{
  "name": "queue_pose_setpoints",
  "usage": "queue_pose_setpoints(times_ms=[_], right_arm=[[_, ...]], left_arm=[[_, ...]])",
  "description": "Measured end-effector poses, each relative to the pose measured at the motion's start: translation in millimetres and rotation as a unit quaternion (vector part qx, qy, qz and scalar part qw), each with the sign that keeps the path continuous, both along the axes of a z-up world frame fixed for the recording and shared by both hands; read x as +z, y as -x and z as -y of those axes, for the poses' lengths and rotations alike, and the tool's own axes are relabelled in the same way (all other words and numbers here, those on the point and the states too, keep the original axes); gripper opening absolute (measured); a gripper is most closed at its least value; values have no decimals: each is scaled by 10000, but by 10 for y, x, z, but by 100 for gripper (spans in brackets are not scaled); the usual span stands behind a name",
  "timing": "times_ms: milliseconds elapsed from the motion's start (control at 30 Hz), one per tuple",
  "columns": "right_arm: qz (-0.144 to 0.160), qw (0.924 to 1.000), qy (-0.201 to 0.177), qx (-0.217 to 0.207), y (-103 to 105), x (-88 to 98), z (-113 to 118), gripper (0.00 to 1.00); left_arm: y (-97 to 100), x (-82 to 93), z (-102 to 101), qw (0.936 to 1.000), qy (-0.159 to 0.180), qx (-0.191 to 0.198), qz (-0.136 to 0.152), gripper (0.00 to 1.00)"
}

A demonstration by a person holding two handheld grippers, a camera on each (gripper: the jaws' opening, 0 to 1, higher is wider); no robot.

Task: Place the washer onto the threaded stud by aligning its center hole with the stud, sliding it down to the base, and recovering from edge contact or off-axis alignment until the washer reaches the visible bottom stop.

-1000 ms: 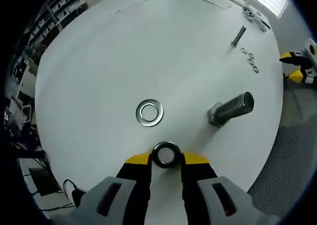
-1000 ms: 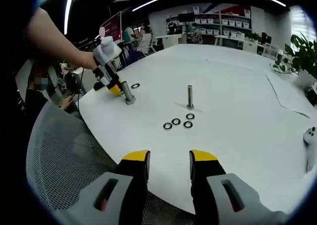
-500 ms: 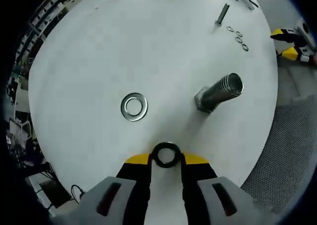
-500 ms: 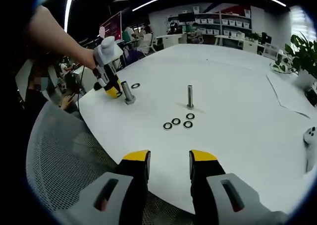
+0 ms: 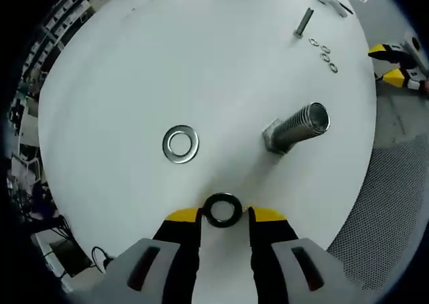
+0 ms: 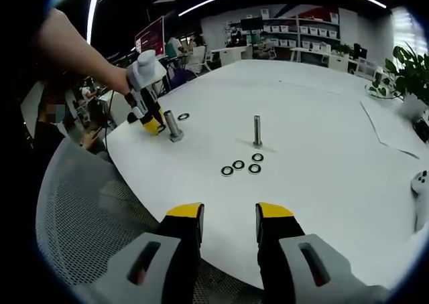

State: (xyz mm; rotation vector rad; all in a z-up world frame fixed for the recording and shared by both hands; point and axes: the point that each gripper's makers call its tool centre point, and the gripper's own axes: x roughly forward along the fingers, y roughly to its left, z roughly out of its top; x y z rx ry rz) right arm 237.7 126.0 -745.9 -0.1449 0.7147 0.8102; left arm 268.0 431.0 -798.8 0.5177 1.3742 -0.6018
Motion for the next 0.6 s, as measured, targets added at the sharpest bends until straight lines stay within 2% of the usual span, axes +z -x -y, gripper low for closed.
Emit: queue_pose_setpoints(times_ms=[167, 267, 400, 600], right_arm=[[-9, 10000, 1, -3, 1, -4, 1, 34], [-18, 10000, -10, -18, 1, -2, 4, 34], [-20, 10000, -1, -12, 2, -3, 3, 33], [-19, 10000, 18, -12, -1, -8, 6, 33]], left_arm=[[4, -2, 3, 10000, -13, -1, -24, 26], [-17, 0, -23, 10000, -46, 55, 17, 22], [-9, 13, -24, 9999, 22, 159, 63, 21], [-24, 5, -29, 9999, -52, 129, -35, 19]])
